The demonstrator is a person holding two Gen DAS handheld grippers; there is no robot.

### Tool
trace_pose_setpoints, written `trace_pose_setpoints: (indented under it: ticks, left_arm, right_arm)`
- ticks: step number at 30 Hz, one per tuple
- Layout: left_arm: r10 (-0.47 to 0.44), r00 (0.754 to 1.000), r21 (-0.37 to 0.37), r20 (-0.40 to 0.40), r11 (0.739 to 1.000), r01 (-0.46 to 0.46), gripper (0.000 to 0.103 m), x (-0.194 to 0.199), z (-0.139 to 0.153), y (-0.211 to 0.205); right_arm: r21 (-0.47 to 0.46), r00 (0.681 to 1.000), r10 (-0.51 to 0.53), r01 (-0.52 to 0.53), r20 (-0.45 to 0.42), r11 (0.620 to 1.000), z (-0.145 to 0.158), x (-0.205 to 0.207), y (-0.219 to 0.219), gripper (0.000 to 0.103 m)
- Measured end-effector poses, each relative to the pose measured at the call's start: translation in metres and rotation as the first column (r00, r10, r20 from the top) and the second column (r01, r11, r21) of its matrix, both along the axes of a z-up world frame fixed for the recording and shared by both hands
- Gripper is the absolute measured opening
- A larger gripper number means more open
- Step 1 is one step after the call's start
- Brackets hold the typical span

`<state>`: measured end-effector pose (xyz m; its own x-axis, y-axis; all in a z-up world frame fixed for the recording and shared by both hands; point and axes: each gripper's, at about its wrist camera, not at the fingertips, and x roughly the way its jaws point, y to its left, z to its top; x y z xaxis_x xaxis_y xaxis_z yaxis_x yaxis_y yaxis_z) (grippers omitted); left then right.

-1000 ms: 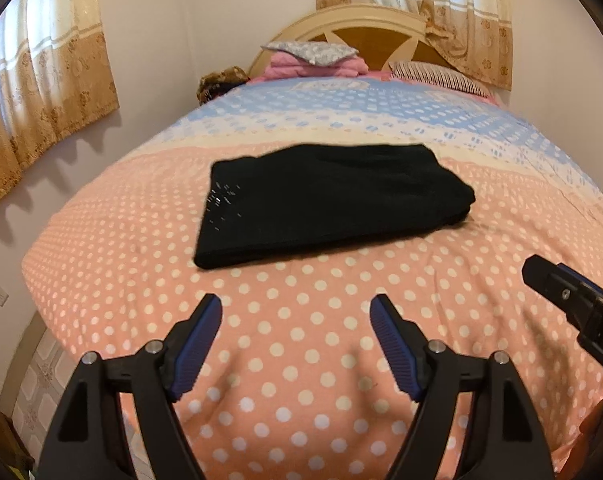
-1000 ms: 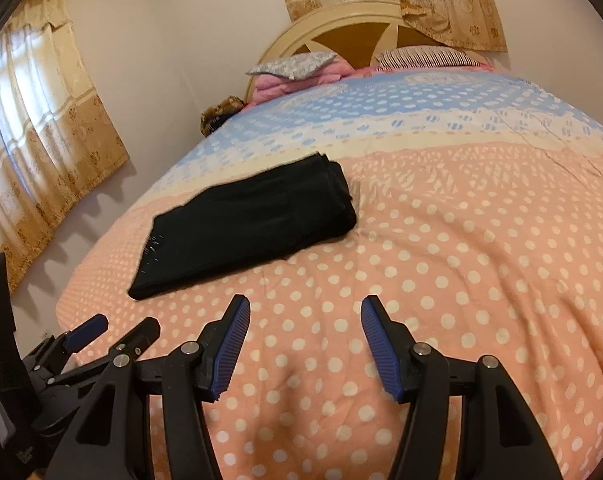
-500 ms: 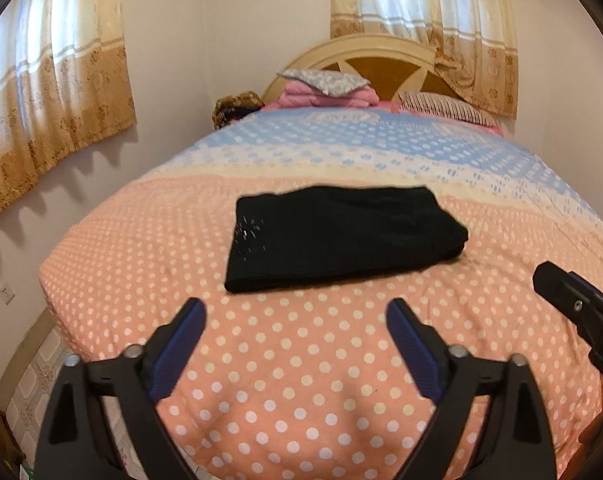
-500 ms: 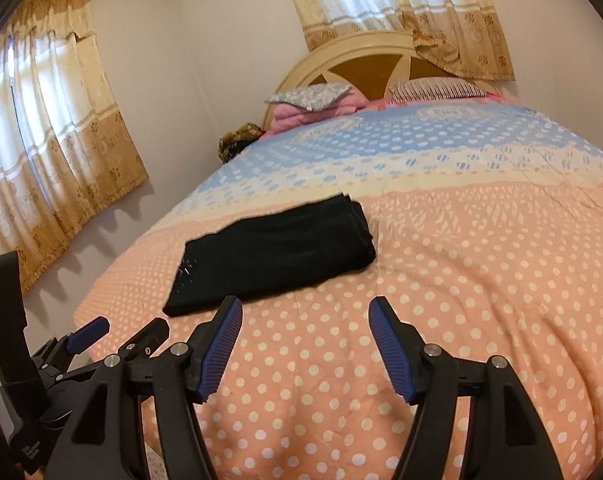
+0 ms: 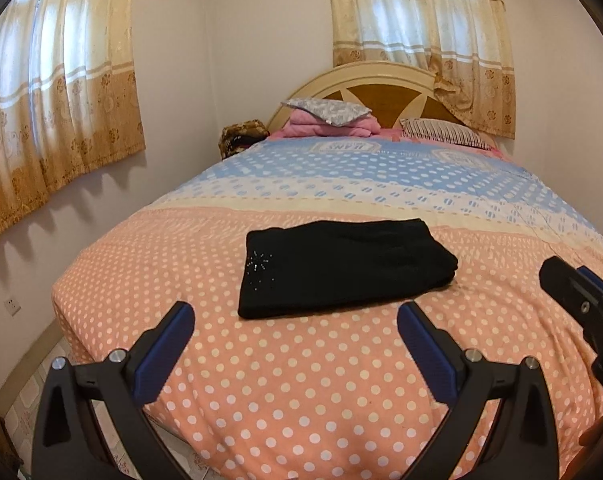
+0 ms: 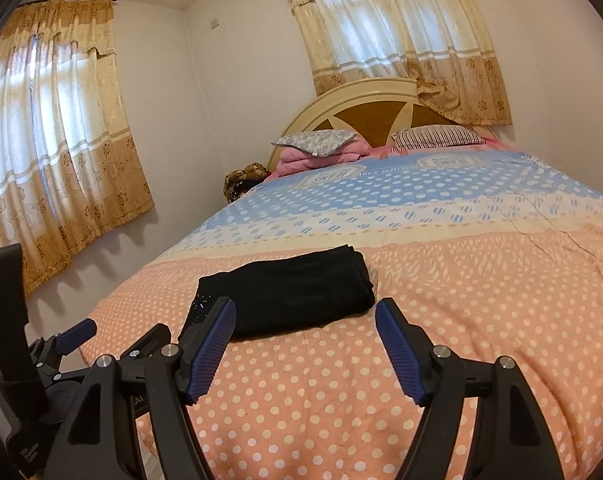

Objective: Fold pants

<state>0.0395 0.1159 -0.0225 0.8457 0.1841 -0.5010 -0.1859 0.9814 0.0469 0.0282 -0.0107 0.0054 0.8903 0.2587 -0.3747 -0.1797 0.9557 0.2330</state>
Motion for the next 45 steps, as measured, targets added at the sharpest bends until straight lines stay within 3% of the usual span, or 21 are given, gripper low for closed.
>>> trace_pose_setpoints:
  ticks: [45]
  left_arm:
    - [-0.013,1.0,0.018,-0.028,1.0,0.014,0.103,0.003,-0.009,-0.013]
  right_arm:
    - [0.011,0.999,0.005,-0.004,-0.035,1.0,-0.01,0.004,0.001,0.075]
